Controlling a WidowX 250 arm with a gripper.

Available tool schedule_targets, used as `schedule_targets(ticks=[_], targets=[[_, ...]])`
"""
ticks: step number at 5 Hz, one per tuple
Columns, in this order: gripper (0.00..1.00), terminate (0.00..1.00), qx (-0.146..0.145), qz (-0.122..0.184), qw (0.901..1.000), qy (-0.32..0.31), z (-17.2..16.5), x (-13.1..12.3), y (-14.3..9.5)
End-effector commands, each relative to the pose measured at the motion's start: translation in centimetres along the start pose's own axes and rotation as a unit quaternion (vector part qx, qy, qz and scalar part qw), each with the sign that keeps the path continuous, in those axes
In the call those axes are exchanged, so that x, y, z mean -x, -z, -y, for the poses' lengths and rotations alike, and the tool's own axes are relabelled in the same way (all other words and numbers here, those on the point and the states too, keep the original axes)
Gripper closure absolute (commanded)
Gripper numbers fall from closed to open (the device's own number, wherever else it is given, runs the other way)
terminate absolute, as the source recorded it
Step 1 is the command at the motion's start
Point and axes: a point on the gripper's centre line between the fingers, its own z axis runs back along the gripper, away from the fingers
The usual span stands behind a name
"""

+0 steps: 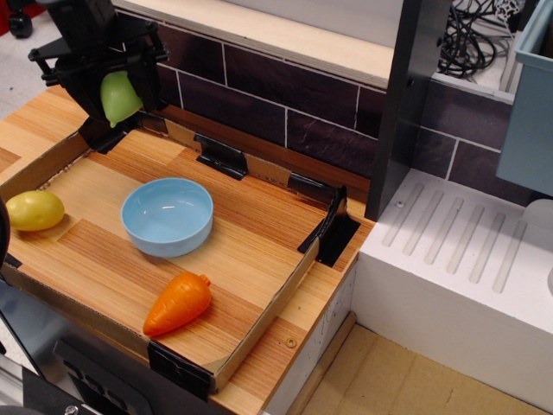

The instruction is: Put pear in bowl

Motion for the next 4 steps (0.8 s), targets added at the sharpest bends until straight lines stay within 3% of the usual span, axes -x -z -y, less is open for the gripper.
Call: schedule_targets(ticks=[1, 2, 3, 4], targets=[[1.00, 0.00, -0.057, -0.085, 0.9914, 0.081, 0.8, 3.3, 1.0], [0.00, 0.00, -0.072, -0.098, 0.9889, 0.085, 1.0, 3.5, 3.0], [0.00, 0.00, -0.067, -0.109, 0.9853, 0.114, 1.2, 3.9, 3.6], [0.00, 0.00, -0.062, -0.115, 0.9762, 0.173, 1.1, 4.2, 2.7]])
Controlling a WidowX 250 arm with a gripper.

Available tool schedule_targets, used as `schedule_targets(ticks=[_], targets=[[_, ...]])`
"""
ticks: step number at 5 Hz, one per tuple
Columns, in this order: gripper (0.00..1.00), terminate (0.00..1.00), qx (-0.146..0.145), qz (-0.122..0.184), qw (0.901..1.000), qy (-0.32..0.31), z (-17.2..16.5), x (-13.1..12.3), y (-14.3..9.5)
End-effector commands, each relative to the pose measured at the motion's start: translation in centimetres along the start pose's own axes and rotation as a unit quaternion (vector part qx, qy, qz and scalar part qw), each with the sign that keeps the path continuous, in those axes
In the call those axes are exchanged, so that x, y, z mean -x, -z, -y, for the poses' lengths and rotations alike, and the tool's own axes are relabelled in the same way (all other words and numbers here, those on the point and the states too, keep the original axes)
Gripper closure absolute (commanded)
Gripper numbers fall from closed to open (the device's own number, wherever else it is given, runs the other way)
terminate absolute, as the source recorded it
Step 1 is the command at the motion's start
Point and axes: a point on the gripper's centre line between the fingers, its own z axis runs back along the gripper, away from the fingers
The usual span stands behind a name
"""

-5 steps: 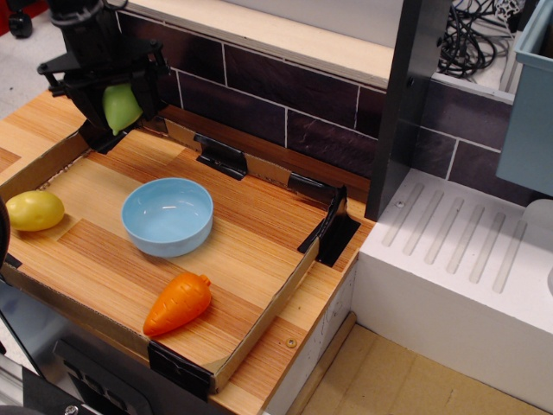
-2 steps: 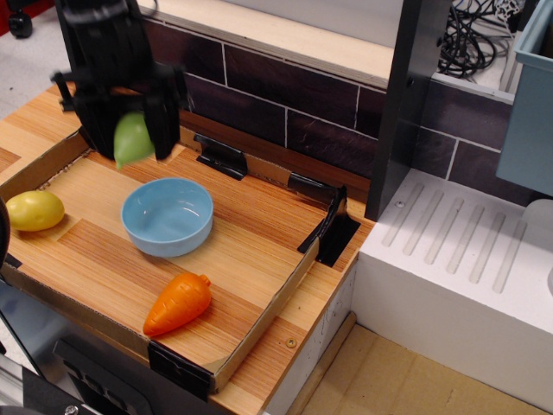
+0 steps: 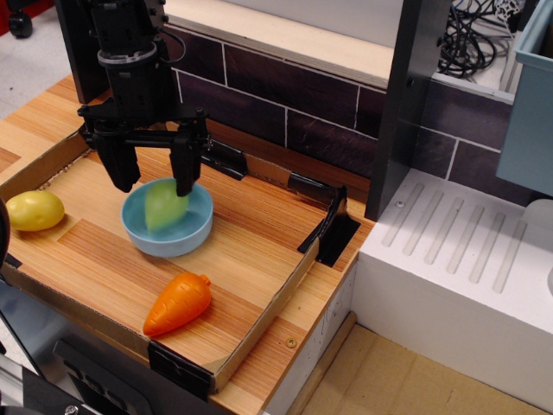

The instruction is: Put pear in bowl

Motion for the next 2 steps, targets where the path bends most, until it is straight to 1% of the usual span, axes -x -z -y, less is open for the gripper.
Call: schedule_targets(ticks=[1, 2], targets=[[0.00, 0.00, 0.027, 0.021, 0.9953, 0.090, -1.8, 0.7, -4.6], [0.00, 0.00, 0.032, 0.077, 0.9932, 0.081, -3.3, 0.2, -8.0]])
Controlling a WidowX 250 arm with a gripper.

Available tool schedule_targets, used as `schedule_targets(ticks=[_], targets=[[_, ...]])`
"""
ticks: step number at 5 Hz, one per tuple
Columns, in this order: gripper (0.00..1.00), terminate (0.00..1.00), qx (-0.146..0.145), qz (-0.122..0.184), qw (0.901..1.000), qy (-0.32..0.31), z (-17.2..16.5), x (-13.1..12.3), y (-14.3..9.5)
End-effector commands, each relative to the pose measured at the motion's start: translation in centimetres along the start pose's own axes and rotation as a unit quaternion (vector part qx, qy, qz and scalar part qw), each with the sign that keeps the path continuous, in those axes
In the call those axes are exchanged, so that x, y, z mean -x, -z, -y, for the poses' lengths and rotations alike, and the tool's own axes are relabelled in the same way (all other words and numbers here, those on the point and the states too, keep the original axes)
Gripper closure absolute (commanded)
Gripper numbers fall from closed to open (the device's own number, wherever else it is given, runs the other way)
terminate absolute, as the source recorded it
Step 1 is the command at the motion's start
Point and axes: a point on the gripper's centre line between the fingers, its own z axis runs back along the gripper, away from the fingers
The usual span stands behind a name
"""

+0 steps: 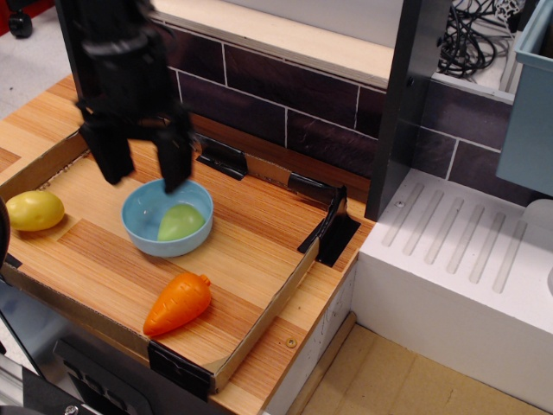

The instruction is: Put pear in bowl

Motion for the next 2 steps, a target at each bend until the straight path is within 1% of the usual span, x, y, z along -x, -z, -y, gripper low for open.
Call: schedule_targets(ticks=[1, 2], targets=[[0.00, 0.00, -0.010, 0.083, 0.9965, 0.001, -1.91, -0.53, -5.54], [0.00, 1.00, -0.010, 0.083, 0.9965, 0.001, -1.91, -0.53, -5.54]])
